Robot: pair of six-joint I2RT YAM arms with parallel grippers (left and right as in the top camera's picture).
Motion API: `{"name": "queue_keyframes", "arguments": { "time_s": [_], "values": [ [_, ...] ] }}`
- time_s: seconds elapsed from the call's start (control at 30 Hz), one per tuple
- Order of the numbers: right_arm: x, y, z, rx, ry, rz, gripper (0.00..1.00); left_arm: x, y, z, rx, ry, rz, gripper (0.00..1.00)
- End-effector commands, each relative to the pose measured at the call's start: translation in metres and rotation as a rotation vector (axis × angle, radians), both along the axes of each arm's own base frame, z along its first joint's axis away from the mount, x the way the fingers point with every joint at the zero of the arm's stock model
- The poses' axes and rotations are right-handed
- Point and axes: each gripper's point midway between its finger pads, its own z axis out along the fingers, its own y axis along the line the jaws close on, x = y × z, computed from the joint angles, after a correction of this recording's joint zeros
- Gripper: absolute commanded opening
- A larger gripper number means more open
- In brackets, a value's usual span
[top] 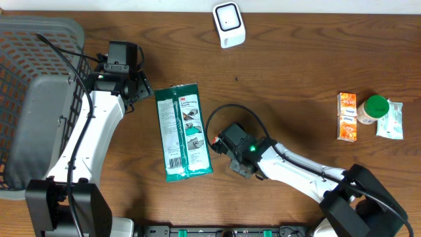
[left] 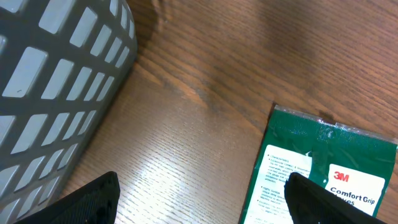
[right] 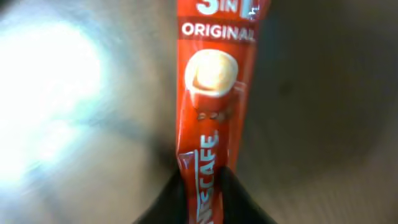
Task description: Scan the item barcode
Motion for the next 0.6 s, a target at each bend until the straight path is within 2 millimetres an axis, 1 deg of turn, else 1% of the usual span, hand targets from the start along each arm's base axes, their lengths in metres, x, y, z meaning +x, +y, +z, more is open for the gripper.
{"name": "queue_keyframes", "arguments": {
  "time_s": [0.0,0.1,0.23,0.27,0.37,0.43,0.5,0.57],
  "values": [
    [-0.017,0.019,0.006,0.159,0.147,-0.005,0.01,0.000,0.003,0.002,0.020,-0.001,-0.002,0.85],
    [-0.016,0.018,0.012,0.215,0.189,-0.048,0.01,0.000,0.003,0.002,0.019,-0.001,-0.002,0.85],
    [-0.015,0.011,0.014,0.246,0.235,-0.098,0.01,0.000,0.003,0.002,0.020,-0.001,-0.002,0.85],
    [-0.017,0.012,0.016,0.276,0.260,-0.104,0.01,0.000,0.003,0.002,0.020,-0.001,-0.002,0.85],
    [-0.025,0.028,0.030,0.434,0.371,-0.110,0.01,0.000,0.003,0.002,0.019,-0.001,-0.002,0.85],
    [-0.019,0.028,0.038,0.505,0.424,-0.197,0.01,0.000,0.003,0.002,0.020,-0.001,-0.002,0.86],
    [-0.008,0.021,0.042,0.552,0.449,-0.312,0.01,0.000,0.003,0.002,0.020,-0.001,-0.002,0.85],
    [0.003,0.011,0.045,0.601,0.473,-0.392,0.01,0.000,0.003,0.002,0.020,-0.001,-0.002,0.85]
  ]
}}
